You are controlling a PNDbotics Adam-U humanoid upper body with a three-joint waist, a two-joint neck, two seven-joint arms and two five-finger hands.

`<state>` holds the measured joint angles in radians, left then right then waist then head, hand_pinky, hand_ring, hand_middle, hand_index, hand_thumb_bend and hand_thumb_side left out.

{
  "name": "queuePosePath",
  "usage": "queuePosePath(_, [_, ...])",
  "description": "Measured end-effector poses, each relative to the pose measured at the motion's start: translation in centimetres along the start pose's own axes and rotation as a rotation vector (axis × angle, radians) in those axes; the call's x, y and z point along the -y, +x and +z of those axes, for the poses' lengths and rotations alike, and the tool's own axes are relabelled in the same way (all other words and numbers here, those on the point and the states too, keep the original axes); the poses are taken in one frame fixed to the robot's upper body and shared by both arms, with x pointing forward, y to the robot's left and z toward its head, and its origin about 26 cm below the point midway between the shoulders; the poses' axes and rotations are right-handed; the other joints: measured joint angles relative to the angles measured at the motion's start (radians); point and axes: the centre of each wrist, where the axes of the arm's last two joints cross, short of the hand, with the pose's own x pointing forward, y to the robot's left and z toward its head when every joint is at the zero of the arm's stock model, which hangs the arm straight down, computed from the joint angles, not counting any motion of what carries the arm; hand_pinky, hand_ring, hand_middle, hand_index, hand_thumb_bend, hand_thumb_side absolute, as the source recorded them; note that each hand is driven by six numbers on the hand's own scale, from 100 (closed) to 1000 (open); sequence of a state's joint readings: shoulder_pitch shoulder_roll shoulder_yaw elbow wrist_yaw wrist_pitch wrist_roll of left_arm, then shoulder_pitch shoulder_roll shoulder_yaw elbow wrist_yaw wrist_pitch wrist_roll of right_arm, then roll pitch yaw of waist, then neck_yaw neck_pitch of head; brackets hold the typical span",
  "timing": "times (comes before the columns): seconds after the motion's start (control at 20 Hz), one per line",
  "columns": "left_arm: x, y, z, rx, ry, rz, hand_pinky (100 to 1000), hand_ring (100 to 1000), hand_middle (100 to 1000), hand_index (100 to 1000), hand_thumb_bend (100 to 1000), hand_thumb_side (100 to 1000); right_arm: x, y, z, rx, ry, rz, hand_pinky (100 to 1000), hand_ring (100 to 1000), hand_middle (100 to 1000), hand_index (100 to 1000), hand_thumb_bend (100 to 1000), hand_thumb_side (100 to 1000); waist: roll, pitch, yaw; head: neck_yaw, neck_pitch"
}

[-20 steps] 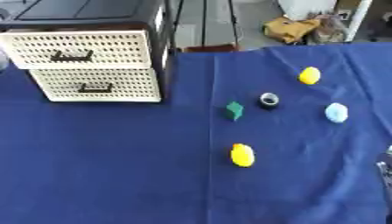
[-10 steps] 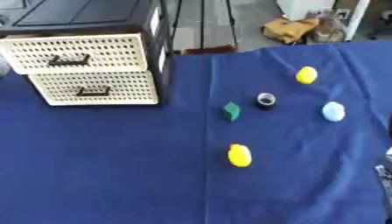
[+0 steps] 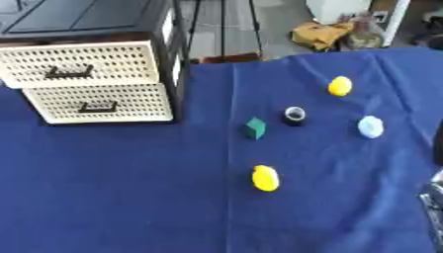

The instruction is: Pick up objects from table and place into drawer.

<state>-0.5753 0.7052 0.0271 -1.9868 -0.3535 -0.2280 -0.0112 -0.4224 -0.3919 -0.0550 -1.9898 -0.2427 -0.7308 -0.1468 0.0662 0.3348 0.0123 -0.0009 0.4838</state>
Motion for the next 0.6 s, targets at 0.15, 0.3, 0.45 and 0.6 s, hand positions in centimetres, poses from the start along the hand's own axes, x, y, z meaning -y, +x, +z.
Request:
queuePosePath(0.15, [-0.16, -0.06, 0.24, -0.028, -0.075, -0.042, 100, 113, 224, 893, 100, 443, -0.1, -0.02, 0.04, 0.0, 0.009, -0.001, 635, 737, 722, 820, 100, 868, 0.0, 0.004, -0.004, 0.0, -0.003])
queuePosePath(0.3, [-0.51, -0.05, 0.16, -0.052, -0.165, -0.109, 100, 100, 194, 904, 100, 334, -0.16, -0.03, 0.08, 0.0, 0.018, -0.001, 636, 737, 721, 819, 100, 868, 0.002, 0.005, -0.009, 0.0, -0.004])
queuePosePath(0.45, [-0.79, 0.0, 0.08, -0.065, -0.277, -0.179, 100, 100, 170, 921, 100, 283, -0.29, -0.05, 0.16, -0.006, 0.027, -0.001, 637, 739, 720, 817, 100, 868, 0.008, 0.005, -0.014, 0.005, -0.007])
queuePosePath(0.6, [-1.02, 0.04, 0.02, -0.083, -0.406, -0.239, 100, 100, 159, 906, 100, 260, -0.39, -0.04, 0.37, -0.018, 0.035, -0.003, 637, 739, 719, 816, 100, 869, 0.014, 0.005, -0.02, 0.01, -0.011])
